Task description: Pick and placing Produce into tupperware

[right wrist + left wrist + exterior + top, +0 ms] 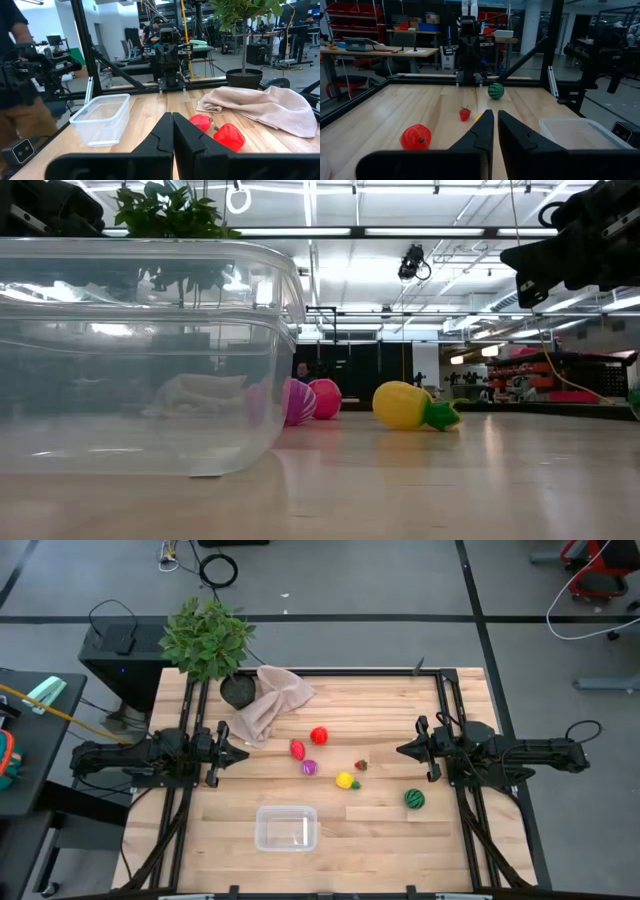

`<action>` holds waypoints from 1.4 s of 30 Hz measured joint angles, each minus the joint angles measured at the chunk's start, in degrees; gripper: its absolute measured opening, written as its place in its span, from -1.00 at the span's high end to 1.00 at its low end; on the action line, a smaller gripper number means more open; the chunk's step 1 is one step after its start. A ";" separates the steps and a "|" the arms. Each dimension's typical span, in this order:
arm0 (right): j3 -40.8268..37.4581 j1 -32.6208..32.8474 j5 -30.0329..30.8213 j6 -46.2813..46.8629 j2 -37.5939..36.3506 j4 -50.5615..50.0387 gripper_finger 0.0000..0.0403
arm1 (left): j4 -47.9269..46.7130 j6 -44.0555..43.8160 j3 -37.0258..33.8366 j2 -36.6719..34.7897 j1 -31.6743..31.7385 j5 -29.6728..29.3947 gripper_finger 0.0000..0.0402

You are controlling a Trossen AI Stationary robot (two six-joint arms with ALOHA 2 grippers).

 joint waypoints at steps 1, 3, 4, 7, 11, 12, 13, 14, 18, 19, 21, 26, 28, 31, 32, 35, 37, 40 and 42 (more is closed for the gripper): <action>-0.01 0.00 -0.01 0.00 0.00 0.01 0.98 | 0.00 0.00 0.00 0.00 0.01 0.00 0.85; -0.01 -0.02 0.00 0.00 0.00 0.00 0.98 | 0.00 0.00 0.00 0.00 0.00 0.00 0.83; -0.01 -0.01 -0.01 0.00 0.00 0.00 0.98 | 0.00 0.00 0.00 0.00 0.02 0.00 0.83; -0.01 -0.02 0.01 0.00 -0.01 0.00 0.98 | 0.00 0.00 0.00 0.00 0.01 0.00 0.81; -0.01 0.00 0.01 0.00 0.00 -0.01 0.98 | 0.00 0.00 0.00 0.00 0.00 0.00 0.80; -0.01 0.00 -0.01 0.00 0.00 0.01 0.98 | 0.00 0.02 0.00 0.00 0.00 0.00 0.81; 0.00 0.00 0.00 0.00 0.00 0.00 0.98 | 0.00 0.00 0.00 0.00 0.00 0.00 0.81; -0.01 -0.02 0.01 0.00 0.00 -0.01 0.98 | 0.00 0.00 0.00 0.00 0.00 0.02 0.82; -0.01 -0.02 -0.01 0.00 0.00 0.01 0.98 | 0.00 0.00 0.00 0.00 0.01 0.00 0.85; -0.01 -0.02 -0.01 0.00 0.00 -0.01 0.98 | 0.00 0.00 0.00 0.00 0.01 0.01 0.85; -0.01 -0.02 0.01 0.00 -0.02 0.00 0.98 | 0.00 0.00 0.00 0.00 0.01 0.00 0.86; -0.01 -0.01 0.00 0.00 0.00 0.00 0.98 | 0.00 0.00 0.00 0.00 0.00 0.01 0.84; 0.01 -0.02 -0.01 0.00 0.00 0.01 0.98 | 0.00 0.02 0.00 0.00 0.01 0.02 0.83; -0.01 0.00 -0.01 0.00 0.00 0.01 0.98 | 0.00 0.00 0.00 0.00 0.00 0.02 0.81; 0.01 -0.02 -0.01 0.00 -0.01 -0.01 0.98 | 0.00 0.01 0.00 0.00 0.00 0.01 0.81; -0.01 0.00 0.00 0.00 0.00 0.01 0.98 | 0.00 0.01 0.00 0.00 0.01 0.01 0.81; -0.01 -0.02 -0.01 0.00 -0.01 -0.01 0.98 | 0.02 0.01 0.00 0.00 0.00 0.00 0.83; -0.01 0.00 -0.01 0.00 0.00 0.01 0.98 | 0.02 0.02 0.00 0.00 0.02 0.00 0.85; 0.01 0.00 -0.01 0.00 0.00 -0.01 0.98 | 0.02 0.02 0.00 0.00 0.00 0.00 0.86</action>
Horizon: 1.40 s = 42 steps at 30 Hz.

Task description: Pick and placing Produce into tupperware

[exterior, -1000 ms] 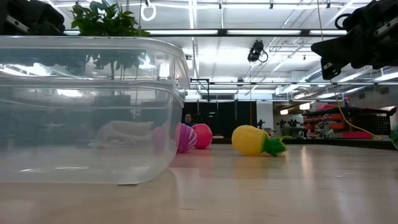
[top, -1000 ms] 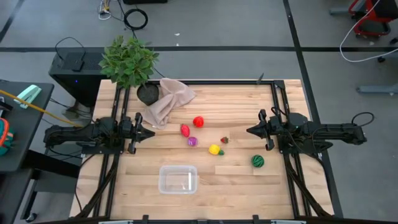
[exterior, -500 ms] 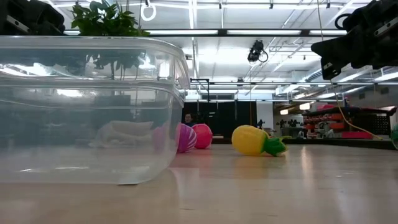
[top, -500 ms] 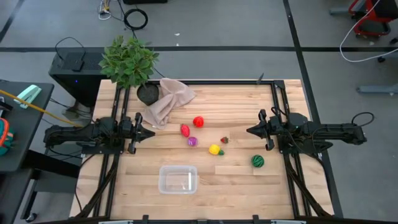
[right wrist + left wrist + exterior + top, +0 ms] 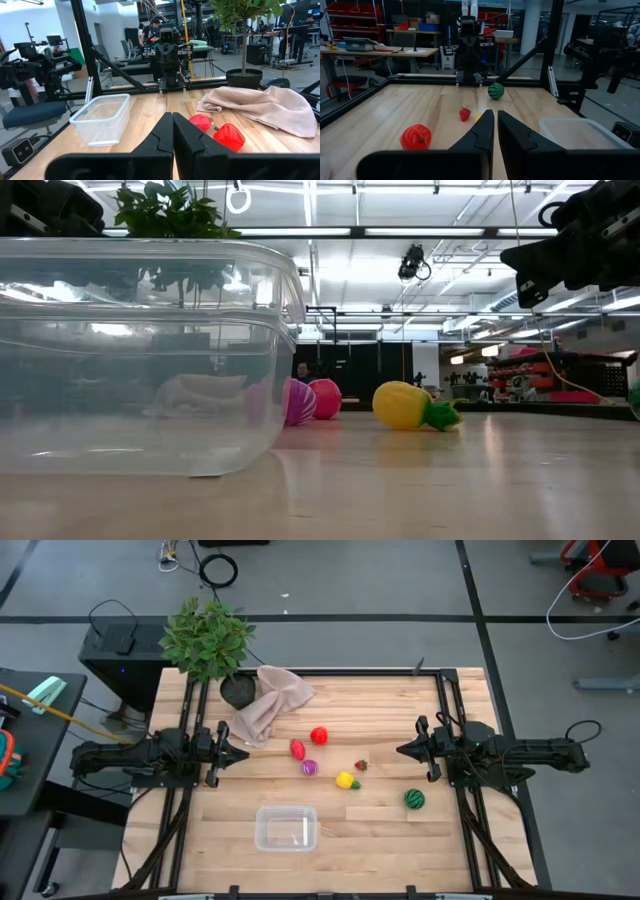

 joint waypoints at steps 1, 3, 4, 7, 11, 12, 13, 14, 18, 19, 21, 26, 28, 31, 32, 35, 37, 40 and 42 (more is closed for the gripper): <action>0.00 -0.01 0.01 0.00 -0.02 0.01 0.98 | 0.00 -0.01 0.00 0.00 0.00 0.00 0.87; -0.02 -0.01 0.01 0.00 -0.01 0.02 0.98 | 0.00 -0.02 0.00 0.00 0.00 0.00 0.87; -0.01 0.00 0.02 0.00 -0.01 0.01 0.98 | 0.00 -0.01 0.00 0.00 0.01 0.00 0.87; -0.02 0.00 0.00 0.00 -0.02 0.00 0.98 | 0.00 -0.02 0.00 0.00 0.02 0.00 0.86; -0.01 -0.01 0.00 0.00 0.00 0.02 0.98 | 0.00 0.00 0.00 0.00 0.00 0.00 0.83; -0.01 -0.01 0.00 0.00 -0.01 0.01 0.98 | 0.00 -0.01 0.00 0.00 0.01 0.00 0.82; -0.01 -0.02 0.00 0.00 -0.01 0.01 0.98 | 0.00 -0.02 0.00 0.00 0.01 0.00 0.82; -0.01 -0.01 0.00 0.00 0.00 0.01 0.98 | 0.00 0.00 0.00 0.00 0.02 0.00 0.82; 0.00 -0.01 0.01 0.00 0.00 0.02 0.98 | 0.00 0.00 0.00 0.00 0.00 0.00 0.85; -0.01 -0.01 0.01 0.00 0.00 0.01 0.98 | 0.00 -0.02 0.00 0.00 0.02 0.00 0.86; -0.02 0.00 0.02 0.00 -0.02 0.02 0.98 | 0.00 -0.02 0.00 0.00 0.01 0.00 0.87; -0.02 -0.01 0.00 0.00 -0.02 0.01 0.98 | 0.00 -0.02 0.00 0.00 0.00 0.00 0.88; -0.01 -0.01 0.00 0.00 -0.01 0.02 0.98 | 0.02 0.00 0.00 0.00 0.00 0.00 0.87; -0.02 0.00 0.00 0.00 0.00 0.02 0.98 | 0.02 -0.02 0.00 0.00 0.00 0.00 0.84; -0.02 -0.02 0.00 0.00 -0.02 0.02 0.98 | 0.00 0.00 0.00 0.00 0.00 0.00 0.84; -0.01 -0.01 0.00 0.00 0.00 0.01 0.98 | 0.01 0.00 0.00 0.00 0.01 0.00 0.82; -0.02 0.00 0.01 0.00 -0.01 0.01 0.98 | 0.02 0.00 0.00 0.00 0.02 0.00 0.83; 0.00 -0.01 0.01 0.00 0.00 0.01 0.98 | 0.01 -0.02 0.00 0.00 0.00 0.00 0.85; 0.00 -0.02 0.02 0.00 -0.02 0.02 0.98 | 0.01 -0.02 0.00 0.00 0.01 0.00 0.86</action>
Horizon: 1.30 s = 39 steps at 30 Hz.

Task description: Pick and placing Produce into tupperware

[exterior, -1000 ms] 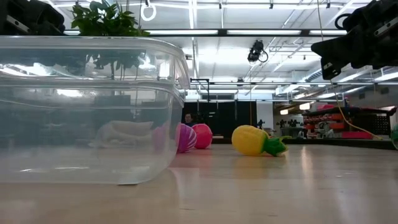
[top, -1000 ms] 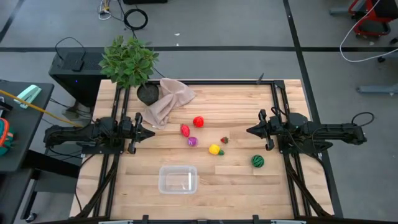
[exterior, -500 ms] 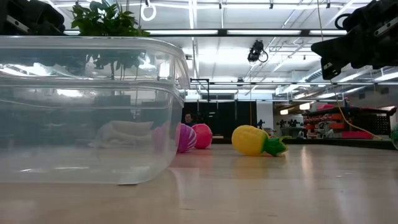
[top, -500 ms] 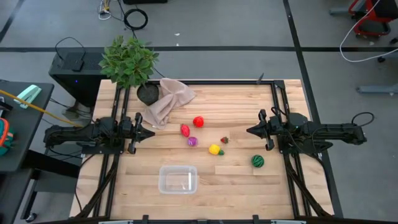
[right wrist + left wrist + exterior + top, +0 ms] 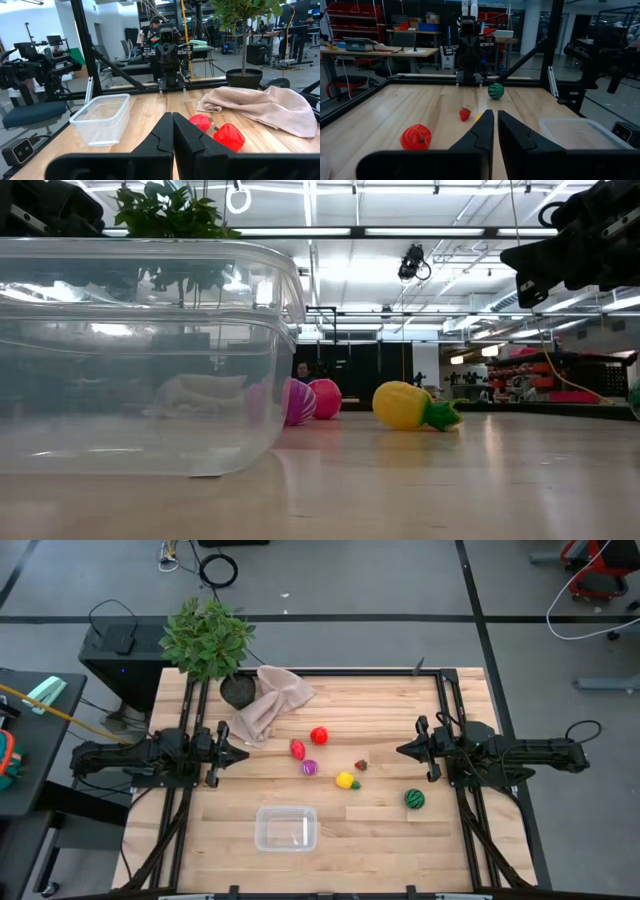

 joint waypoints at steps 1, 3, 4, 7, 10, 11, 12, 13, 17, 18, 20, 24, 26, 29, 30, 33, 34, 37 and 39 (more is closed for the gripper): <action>0.00 0.00 -0.02 0.00 0.00 0.00 0.98 | 0.00 0.02 0.00 0.00 0.00 0.00 0.87; 0.00 0.00 -0.01 0.00 0.01 0.00 0.98 | 0.01 0.01 0.00 0.00 0.00 0.00 0.88; -0.01 0.01 -0.01 0.00 0.02 0.00 0.98 | 0.01 0.00 0.00 0.00 -0.01 0.00 0.88; -0.02 0.01 -0.02 0.00 0.00 -0.01 0.98 | 0.01 0.01 0.00 0.00 0.00 0.00 0.89; -0.02 0.02 -0.02 0.00 0.00 -0.02 0.98 | 0.01 0.01 0.00 0.00 -0.01 -0.01 0.87; -0.02 0.02 -0.01 0.00 0.02 0.00 0.98 | 0.01 0.02 0.00 0.00 0.00 0.00 0.86; 0.00 0.00 0.00 0.00 0.02 0.00 0.98 | 0.03 0.02 0.00 0.00 -0.01 0.00 0.85; 0.00 0.00 -0.02 0.00 0.02 0.00 0.98 | 0.03 0.02 0.00 0.00 0.00 0.00 0.84; -0.02 0.00 -0.02 0.00 0.01 0.00 0.98 | 0.04 0.04 0.00 0.00 0.00 0.00 0.82; 0.00 0.02 -0.01 0.00 0.00 -0.02 0.98 | 0.05 0.20 0.00 0.00 -0.01 -0.02 0.82; 0.00 0.00 -0.02 0.00 0.02 0.00 0.98 | 0.10 0.72 0.00 0.00 0.01 -0.14 0.83; -0.01 0.02 -0.02 0.00 0.01 0.00 0.98 | 0.23 0.75 0.00 0.00 0.00 -0.17 0.87; 0.00 0.01 -0.02 0.00 0.01 0.00 0.98 | 0.23 0.68 0.00 0.00 -0.01 -0.17 0.88; -0.01 0.01 0.00 0.00 0.01 0.00 0.98 | 0.22 0.65 0.00 0.00 0.01 -0.17 0.90; -0.02 0.00 0.00 0.00 0.00 0.00 0.98 | 0.32 0.66 0.00 0.00 0.00 -0.17 0.90; -0.02 0.01 -0.02 0.00 0.02 0.00 0.98 | 2.15 0.62 0.00 0.00 -0.01 -0.17 0.88; 0.00 0.01 -0.01 0.00 0.00 0.00 0.98 | 3.10 0.62 0.00 0.00 0.01 -0.16 0.88; -0.02 0.02 -0.02 0.00 0.02 0.02 0.98 | 7.04 3.26 0.00 0.00 0.01 -0.92 0.86; -0.02 0.00 0.00 0.00 0.01 0.03 0.98 | 10.23 5.04 0.00 0.00 0.01 -1.05 0.85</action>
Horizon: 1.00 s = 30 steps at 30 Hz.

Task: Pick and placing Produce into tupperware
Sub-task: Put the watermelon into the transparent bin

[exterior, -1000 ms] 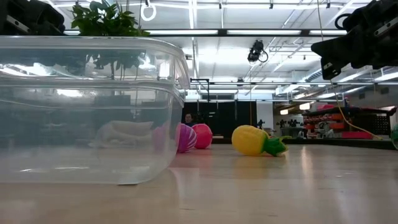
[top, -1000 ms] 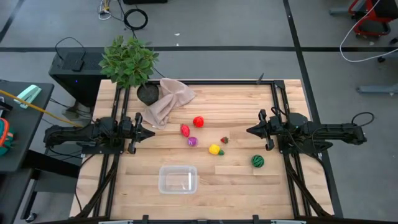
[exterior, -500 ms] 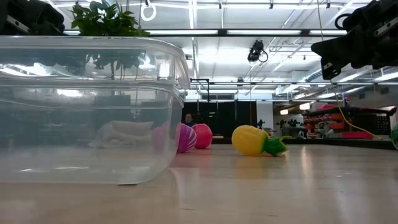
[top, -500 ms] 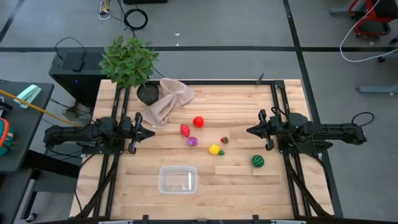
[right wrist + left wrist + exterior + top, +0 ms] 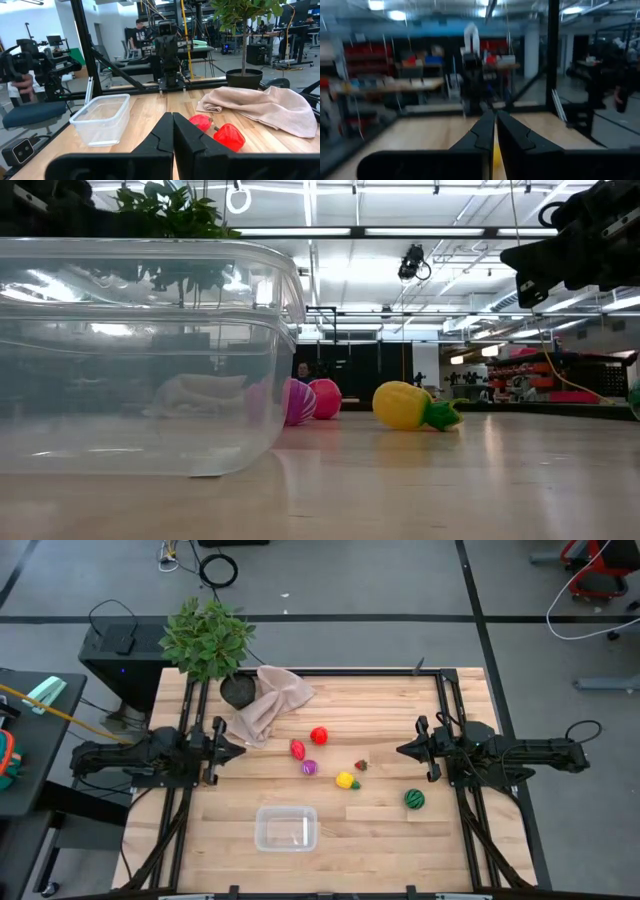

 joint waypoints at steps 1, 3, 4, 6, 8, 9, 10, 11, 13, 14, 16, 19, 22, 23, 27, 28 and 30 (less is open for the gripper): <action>0.02 0.02 -0.02 0.00 0.01 0.01 0.98 | 1.86 0.35 0.00 0.00 0.00 -0.02 0.86; 0.00 0.00 0.00 0.00 0.01 0.28 0.98 | 4.93 0.40 0.00 0.00 0.00 -0.50 0.87; 0.00 0.01 -0.01 0.00 0.01 0.57 0.98 | 6.38 0.40 0.00 0.00 -0.02 -1.08 0.88; 0.01 0.01 0.00 0.00 0.01 1.66 0.98 | 10.17 0.44 0.00 0.00 0.00 -2.21 0.91; 0.02 0.02 -0.01 0.00 0.00 4.02 0.98 | 13.70 0.40 0.00 0.00 0.00 -3.35 0.92; 0.02 0.02 -0.01 -0.01 -0.01 5.51 0.98 | 15.65 0.03 0.00 0.00 0.00 -3.53 0.93; 0.00 0.00 0.00 0.00 0.01 7.31 0.98 | 17.83 -0.35 0.00 0.00 0.00 -3.62 0.93; 0.00 0.02 -0.01 0.00 0.01 9.36 0.98 | 19.95 -0.76 0.00 0.00 0.00 -3.98 0.93; 0.01 0.01 0.00 -0.01 -0.01 13.88 0.98 | 22.64 -1.46 0.00 0.00 -0.02 -5.77 0.93; 0.02 0.02 0.00 -0.02 -0.01 16.15 0.98 | 23.47 -1.54 0.00 0.00 -0.02 -6.69 0.92; 0.01 0.02 -0.01 0.00 -0.01 20.51 0.98 | 24.80 -1.53 0.00 0.00 -0.02 -8.78 0.91; 0.02 0.02 0.00 -0.34 -0.01 26.98 0.98 | 24.48 -1.59 0.00 0.00 -0.02 -10.81 0.91; 0.02 0.02 -0.02 -0.36 -0.01 31.83 0.98 | 24.56 -2.18 0.00 0.00 -0.02 -11.67 0.93; 0.02 0.02 0.00 0.11 -0.01 32.94 0.98 | 24.57 -3.34 0.00 0.00 -0.02 -12.19 0.93; 0.02 0.02 2.04 1.53 -0.01 36.49 0.98 | 24.82 -8.17 0.00 0.00 -0.01 -14.42 0.95; 0.14 0.02 3.17 3.01 -0.01 37.36 0.98 | 25.40 -9.68 0.00 0.02 -0.02 -14.85 0.95; 1.18 0.02 7.13 7.17 0.01 37.43 0.98 | 27.69 -12.26 0.00 0.00 -0.02 -15.49 0.94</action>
